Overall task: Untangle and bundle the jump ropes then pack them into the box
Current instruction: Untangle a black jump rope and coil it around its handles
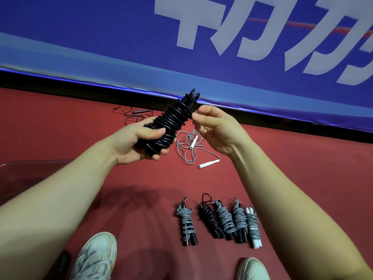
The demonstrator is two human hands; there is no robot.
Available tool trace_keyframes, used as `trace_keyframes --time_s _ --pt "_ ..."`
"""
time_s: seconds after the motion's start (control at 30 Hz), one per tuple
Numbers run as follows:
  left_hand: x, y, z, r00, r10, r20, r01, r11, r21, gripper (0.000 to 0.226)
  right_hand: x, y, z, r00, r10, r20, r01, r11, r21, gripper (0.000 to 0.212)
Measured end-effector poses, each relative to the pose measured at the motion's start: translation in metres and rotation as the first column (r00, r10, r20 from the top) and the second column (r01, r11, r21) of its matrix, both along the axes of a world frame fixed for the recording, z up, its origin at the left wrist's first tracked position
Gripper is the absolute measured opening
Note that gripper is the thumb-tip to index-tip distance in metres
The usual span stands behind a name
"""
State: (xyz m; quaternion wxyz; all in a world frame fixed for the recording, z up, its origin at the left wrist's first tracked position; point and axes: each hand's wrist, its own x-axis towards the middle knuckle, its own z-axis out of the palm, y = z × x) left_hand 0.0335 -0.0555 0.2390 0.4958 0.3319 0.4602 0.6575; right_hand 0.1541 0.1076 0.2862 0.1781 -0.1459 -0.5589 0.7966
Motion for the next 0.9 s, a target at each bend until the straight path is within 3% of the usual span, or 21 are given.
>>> trace_keyframes --time_s 0.1,0.17,0.27,0.33,0.4,0.57,0.8,0.9 --pt "0.000 0.002 0.003 0.998 0.038 -0.055 -0.038 0.999 -0.006 0.066 -0.003 -0.005 -0.004 0.999 -0.053 -0.011 0.050 0.980 -0.193 0.019" --pt "-0.001 0.001 0.005 0.989 0.076 -0.123 -0.080 0.996 -0.028 0.053 -0.006 -0.010 -0.008 0.996 -0.091 0.005 0.086 0.918 -0.386 0.024" --pt "0.002 0.002 0.003 0.973 0.115 -0.202 -0.130 0.989 -0.063 0.048 -0.010 -0.018 -0.012 0.985 -0.172 0.025 0.157 0.820 -0.550 0.004" --pt "0.006 0.005 0.003 0.966 0.151 -0.211 -0.167 0.984 -0.060 0.047 -0.012 -0.023 -0.014 0.975 -0.216 0.044 0.211 0.853 -0.478 0.001" --pt "0.011 0.010 0.006 0.964 0.168 -0.206 -0.179 0.983 -0.035 0.044 -0.015 -0.027 -0.015 0.957 -0.284 0.065 0.288 0.892 -0.349 0.012" --pt "0.023 0.020 0.015 0.966 0.205 -0.161 -0.212 0.977 -0.030 0.032 -0.019 -0.036 -0.016 0.891 -0.425 -0.156 0.353 0.868 -0.349 0.016" --pt "0.027 0.030 0.008 0.952 0.274 -0.138 -0.289 0.951 -0.108 0.015 -0.020 -0.032 -0.032 0.740 -0.604 -0.296 0.615 0.786 -0.067 0.037" --pt "0.027 0.027 0.001 0.959 0.266 -0.101 -0.279 0.948 -0.151 0.015 -0.019 -0.025 -0.036 0.729 -0.603 -0.325 0.645 0.764 0.031 0.031"
